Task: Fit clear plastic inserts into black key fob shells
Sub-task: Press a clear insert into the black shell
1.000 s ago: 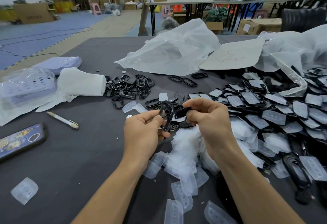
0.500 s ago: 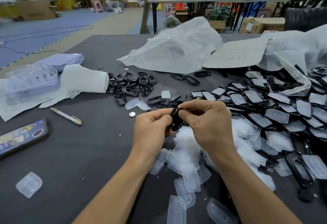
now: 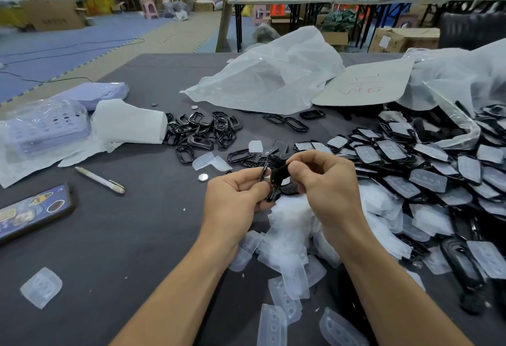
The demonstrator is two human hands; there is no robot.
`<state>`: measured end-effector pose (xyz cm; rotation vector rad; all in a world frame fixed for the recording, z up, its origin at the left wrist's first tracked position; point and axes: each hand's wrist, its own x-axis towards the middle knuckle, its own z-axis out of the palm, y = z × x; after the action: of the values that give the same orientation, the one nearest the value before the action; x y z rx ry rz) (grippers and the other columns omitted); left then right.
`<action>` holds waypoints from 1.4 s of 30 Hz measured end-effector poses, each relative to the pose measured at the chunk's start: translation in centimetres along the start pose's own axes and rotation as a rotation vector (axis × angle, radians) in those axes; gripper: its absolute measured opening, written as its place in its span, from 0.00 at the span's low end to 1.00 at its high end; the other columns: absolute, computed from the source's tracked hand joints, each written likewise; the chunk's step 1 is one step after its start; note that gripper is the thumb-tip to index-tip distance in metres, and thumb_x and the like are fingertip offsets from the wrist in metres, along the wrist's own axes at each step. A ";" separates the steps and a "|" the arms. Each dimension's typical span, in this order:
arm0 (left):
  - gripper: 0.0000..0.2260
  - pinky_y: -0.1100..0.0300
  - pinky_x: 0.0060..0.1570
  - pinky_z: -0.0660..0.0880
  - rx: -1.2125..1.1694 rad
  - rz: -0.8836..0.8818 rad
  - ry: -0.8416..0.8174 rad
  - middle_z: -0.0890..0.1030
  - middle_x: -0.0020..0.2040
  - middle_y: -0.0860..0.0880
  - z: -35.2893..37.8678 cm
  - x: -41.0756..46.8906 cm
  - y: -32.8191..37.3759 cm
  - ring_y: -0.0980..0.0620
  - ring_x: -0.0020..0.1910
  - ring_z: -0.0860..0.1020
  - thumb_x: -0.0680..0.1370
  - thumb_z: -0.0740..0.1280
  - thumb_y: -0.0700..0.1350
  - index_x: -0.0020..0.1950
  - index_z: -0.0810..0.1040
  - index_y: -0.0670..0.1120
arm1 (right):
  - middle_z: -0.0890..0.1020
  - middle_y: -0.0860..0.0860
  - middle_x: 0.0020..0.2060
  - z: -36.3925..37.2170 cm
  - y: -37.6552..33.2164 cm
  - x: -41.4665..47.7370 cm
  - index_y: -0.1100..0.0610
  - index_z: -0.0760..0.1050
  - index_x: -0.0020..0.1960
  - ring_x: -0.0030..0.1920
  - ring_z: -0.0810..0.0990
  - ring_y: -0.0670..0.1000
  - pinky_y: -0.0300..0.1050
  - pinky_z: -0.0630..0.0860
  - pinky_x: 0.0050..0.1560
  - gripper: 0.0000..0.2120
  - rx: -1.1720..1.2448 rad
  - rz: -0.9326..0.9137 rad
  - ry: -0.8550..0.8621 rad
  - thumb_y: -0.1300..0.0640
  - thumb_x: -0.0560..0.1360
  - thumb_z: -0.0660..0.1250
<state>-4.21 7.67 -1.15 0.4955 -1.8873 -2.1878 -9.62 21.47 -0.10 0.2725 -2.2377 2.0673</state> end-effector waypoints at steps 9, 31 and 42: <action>0.14 0.44 0.49 0.85 0.063 0.013 0.029 0.89 0.44 0.47 -0.3 0.4 -0.3 0.44 0.42 0.87 0.82 0.67 0.36 0.50 0.89 0.51 | 0.85 0.40 0.31 0.0 -0.3 -0.6 0.48 0.87 0.40 0.34 0.83 0.43 0.35 0.79 0.35 0.09 -0.283 -0.226 -0.028 0.62 0.72 0.77; 0.13 0.49 0.46 0.85 0.113 0.113 -0.040 0.87 0.37 0.44 -0.2 0.2 0.0 0.49 0.36 0.82 0.73 0.75 0.35 0.45 0.90 0.53 | 0.81 0.41 0.38 2.0 0.4 -1.9 0.50 0.84 0.51 0.37 0.77 0.44 0.32 0.73 0.43 0.10 -0.505 -0.377 0.227 0.57 0.71 0.79; 0.13 0.61 0.39 0.82 0.046 0.095 -0.059 0.88 0.40 0.44 0.4 0.0 -0.5 0.53 0.35 0.83 0.80 0.71 0.37 0.46 0.89 0.53 | 0.84 0.47 0.30 1.2 0.0 -1.0 0.55 0.85 0.39 0.30 0.80 0.46 0.47 0.79 0.39 0.06 0.036 0.065 0.119 0.63 0.74 0.75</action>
<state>-4.35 8.14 -1.64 0.3454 -1.9529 -2.1252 -8.62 20.33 -0.42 0.0782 -2.1706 2.0971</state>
